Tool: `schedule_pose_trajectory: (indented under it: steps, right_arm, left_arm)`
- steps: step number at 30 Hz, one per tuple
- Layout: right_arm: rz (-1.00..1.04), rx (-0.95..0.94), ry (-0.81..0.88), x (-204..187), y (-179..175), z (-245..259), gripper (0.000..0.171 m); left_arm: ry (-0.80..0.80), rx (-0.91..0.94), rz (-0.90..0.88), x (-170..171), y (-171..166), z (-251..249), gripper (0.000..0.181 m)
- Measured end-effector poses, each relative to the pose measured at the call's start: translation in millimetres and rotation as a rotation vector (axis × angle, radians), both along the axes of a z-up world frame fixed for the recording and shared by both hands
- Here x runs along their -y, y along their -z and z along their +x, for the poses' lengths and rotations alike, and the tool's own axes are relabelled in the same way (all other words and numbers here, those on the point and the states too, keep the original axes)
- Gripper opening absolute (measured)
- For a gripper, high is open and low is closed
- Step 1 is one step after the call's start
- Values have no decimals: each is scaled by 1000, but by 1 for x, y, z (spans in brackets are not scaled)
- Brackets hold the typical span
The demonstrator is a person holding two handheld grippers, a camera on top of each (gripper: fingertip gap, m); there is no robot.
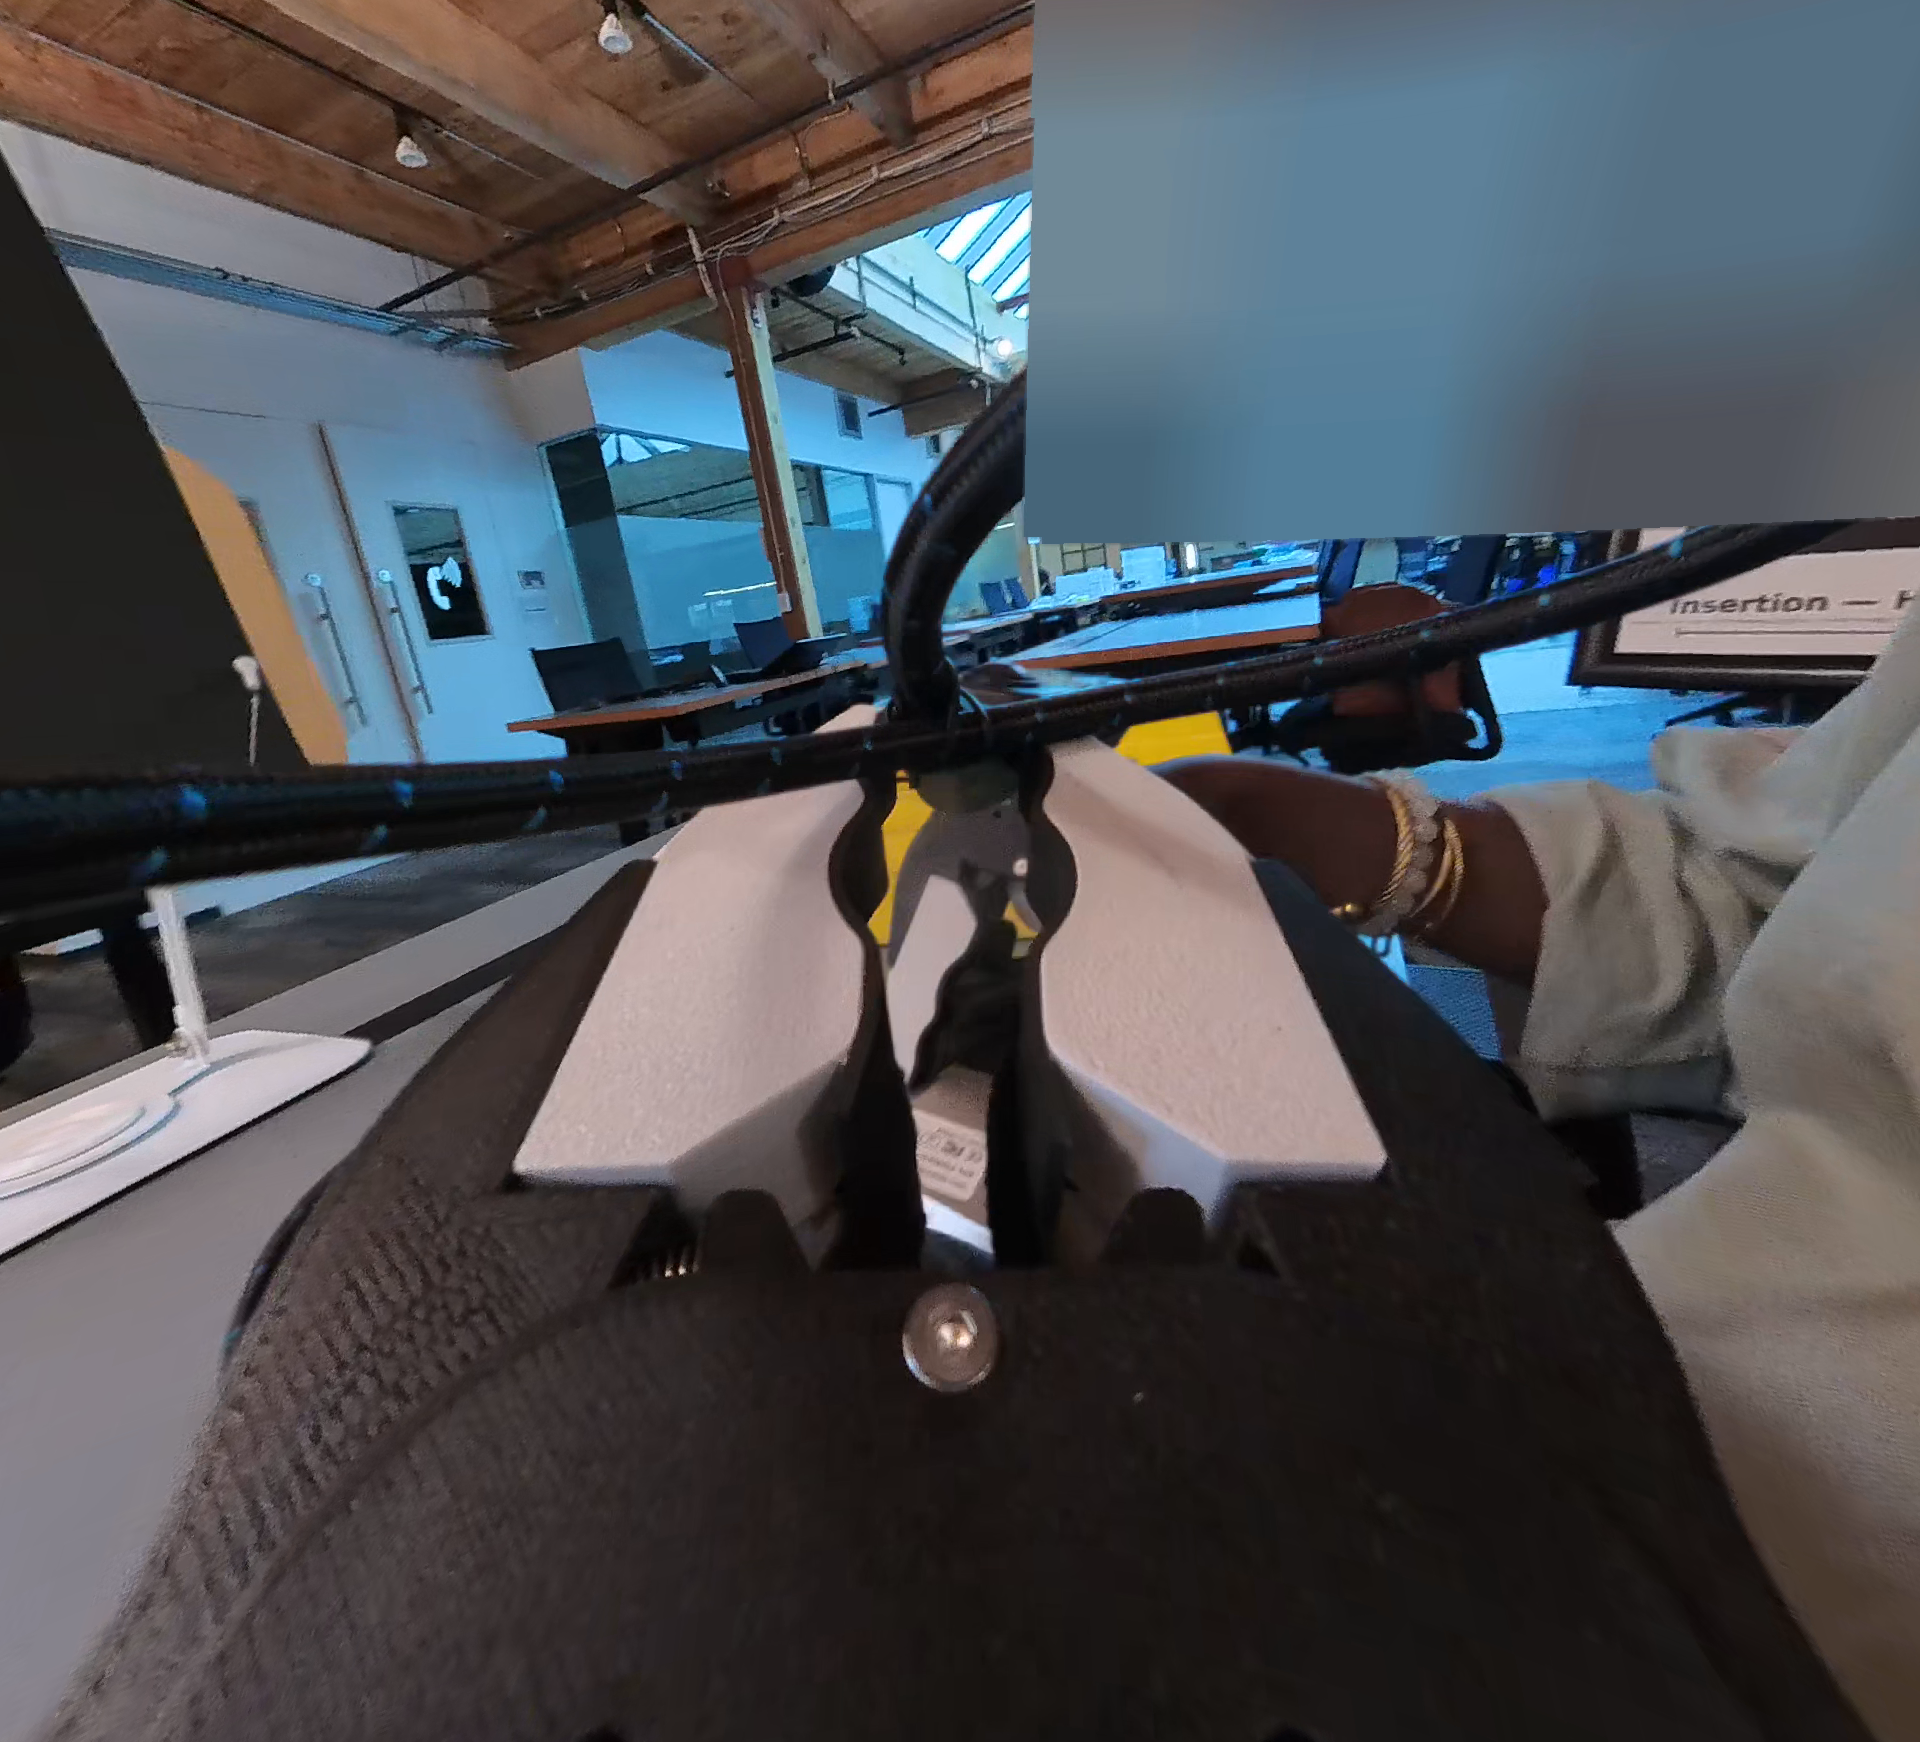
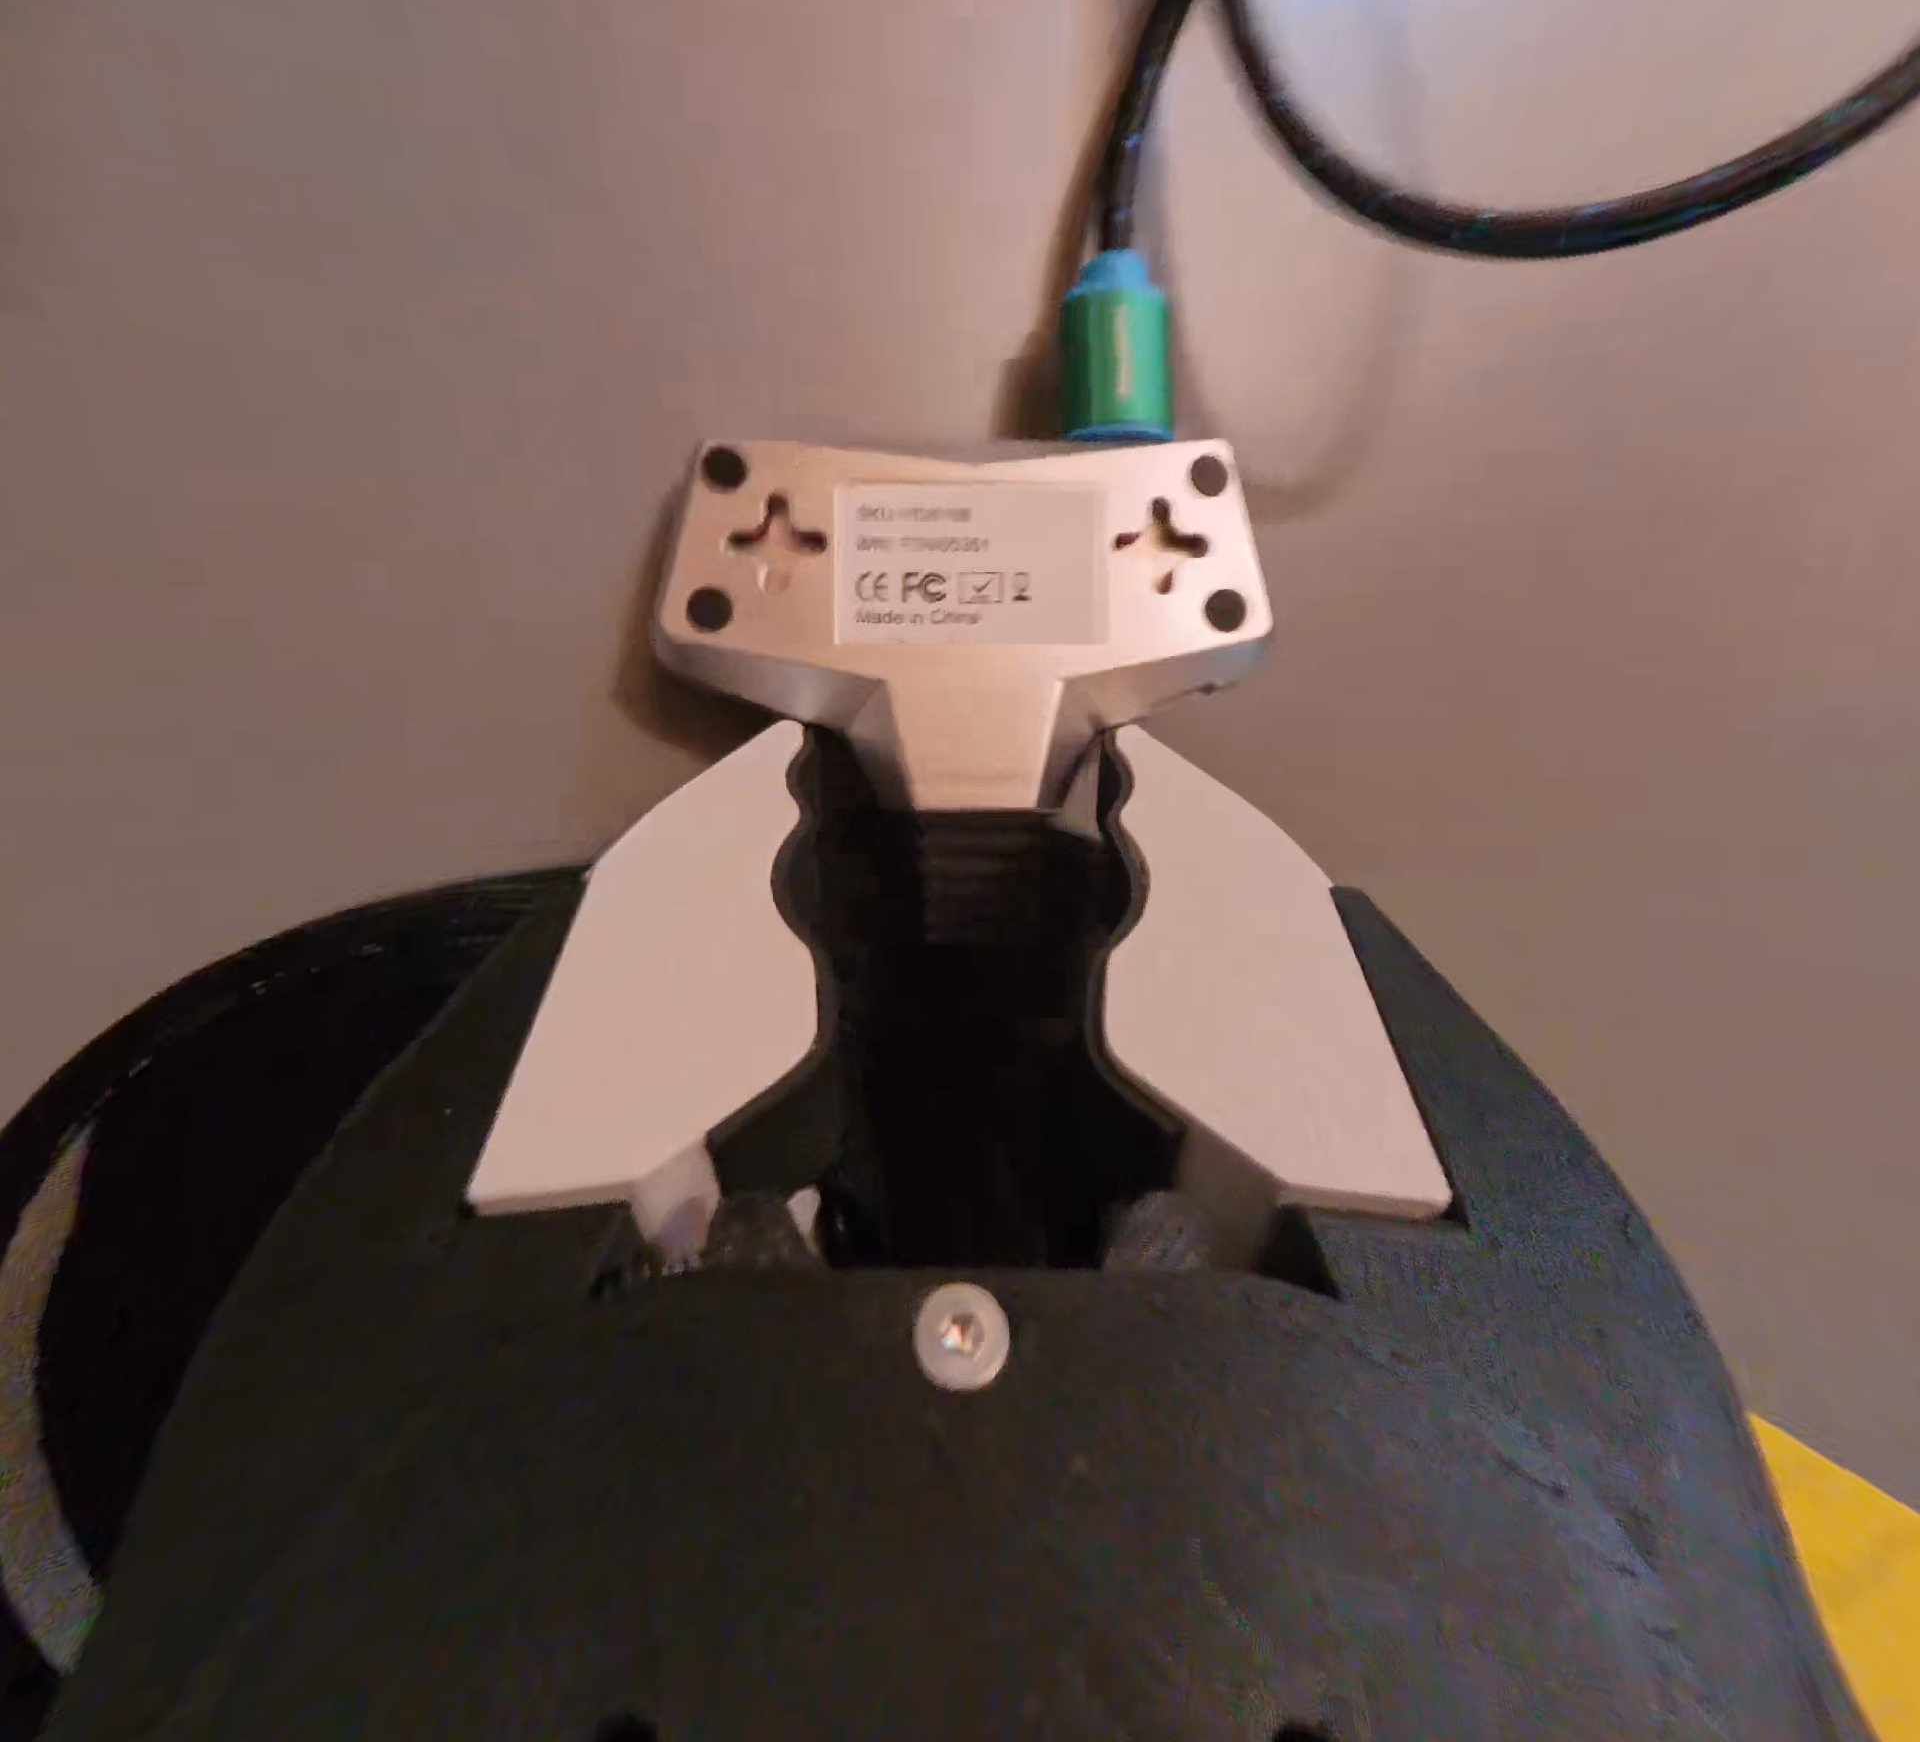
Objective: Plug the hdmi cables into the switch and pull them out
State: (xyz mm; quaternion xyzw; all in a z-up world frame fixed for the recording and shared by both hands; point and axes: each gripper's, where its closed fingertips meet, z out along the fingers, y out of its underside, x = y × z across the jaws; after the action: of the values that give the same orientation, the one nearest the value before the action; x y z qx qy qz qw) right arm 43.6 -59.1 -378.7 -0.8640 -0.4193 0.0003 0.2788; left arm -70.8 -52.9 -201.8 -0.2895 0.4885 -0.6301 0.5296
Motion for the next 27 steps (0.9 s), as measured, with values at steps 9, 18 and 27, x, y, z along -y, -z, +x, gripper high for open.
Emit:
schedule_pose_trajectory:
  steps: [9, 18, 27]
  right_arm:
    - [311, -359, -94, -1, -42, -8, 41]
    - [557, -713, -267, 28, -120, -54, 40]
    - [592, -712, -301, 30, -126, -65, 40]
  left_arm:
    - [91, 110, -9, 7, -3, -9, 22]
    - [164, 172, 70, 41, 2, 2, 22]
    - [206, 158, 37, 43, 4, 3, 23]
